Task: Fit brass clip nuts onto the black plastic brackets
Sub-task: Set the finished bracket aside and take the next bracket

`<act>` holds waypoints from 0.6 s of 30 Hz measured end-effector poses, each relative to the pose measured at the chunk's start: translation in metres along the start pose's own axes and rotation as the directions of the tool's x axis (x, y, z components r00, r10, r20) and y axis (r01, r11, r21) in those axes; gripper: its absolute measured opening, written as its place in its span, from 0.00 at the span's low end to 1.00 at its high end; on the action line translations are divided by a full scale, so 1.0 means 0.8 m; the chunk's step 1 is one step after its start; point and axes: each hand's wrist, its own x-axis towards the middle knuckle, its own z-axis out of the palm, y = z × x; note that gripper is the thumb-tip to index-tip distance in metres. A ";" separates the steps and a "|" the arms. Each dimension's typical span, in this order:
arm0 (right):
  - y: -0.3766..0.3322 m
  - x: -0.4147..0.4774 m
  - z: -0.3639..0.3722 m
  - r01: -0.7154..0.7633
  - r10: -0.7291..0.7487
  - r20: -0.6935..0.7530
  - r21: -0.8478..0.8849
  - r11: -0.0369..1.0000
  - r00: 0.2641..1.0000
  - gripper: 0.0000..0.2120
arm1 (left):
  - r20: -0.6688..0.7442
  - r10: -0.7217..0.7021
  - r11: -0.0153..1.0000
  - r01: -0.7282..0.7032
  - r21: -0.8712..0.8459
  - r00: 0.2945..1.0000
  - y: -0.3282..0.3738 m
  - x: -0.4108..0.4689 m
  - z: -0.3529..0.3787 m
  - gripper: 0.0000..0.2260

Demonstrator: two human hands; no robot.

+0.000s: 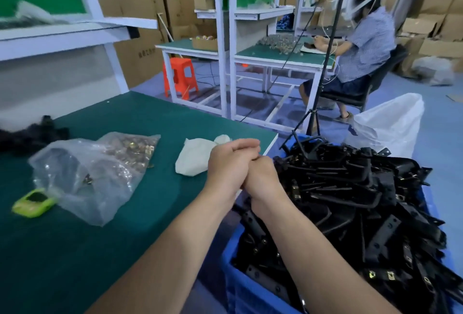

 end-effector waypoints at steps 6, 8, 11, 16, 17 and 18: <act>-0.021 -0.038 0.125 0.131 -0.131 0.245 0.015 0.991 0.961 0.11 | -0.303 0.164 0.986 -0.168 0.014 0.939 0.039 -0.013 -0.146 0.12; -0.017 -0.056 0.174 0.138 -0.134 0.350 0.014 0.990 0.927 0.12 | -0.395 0.178 0.983 -0.179 0.034 0.901 0.046 -0.023 -0.204 0.13; -0.004 -0.076 0.249 0.166 -0.138 0.493 -0.013 0.986 0.859 0.12 | -0.520 0.219 0.976 -0.183 0.120 0.826 0.050 -0.045 -0.289 0.13; 0.025 -0.099 0.367 0.235 -0.109 0.644 -0.113 0.966 0.757 0.10 | -0.802 0.133 0.991 -0.054 0.125 0.582 0.035 -0.095 -0.423 0.07; 0.031 -0.100 0.387 0.237 -0.104 0.641 -0.125 0.963 0.760 0.09 | -0.853 0.124 0.992 -0.038 0.121 0.507 0.030 -0.106 -0.446 0.05; 0.036 -0.101 0.406 0.244 -0.103 0.641 -0.135 0.960 0.760 0.09 | -0.892 0.128 0.991 -0.020 0.133 0.433 0.026 -0.117 -0.465 0.04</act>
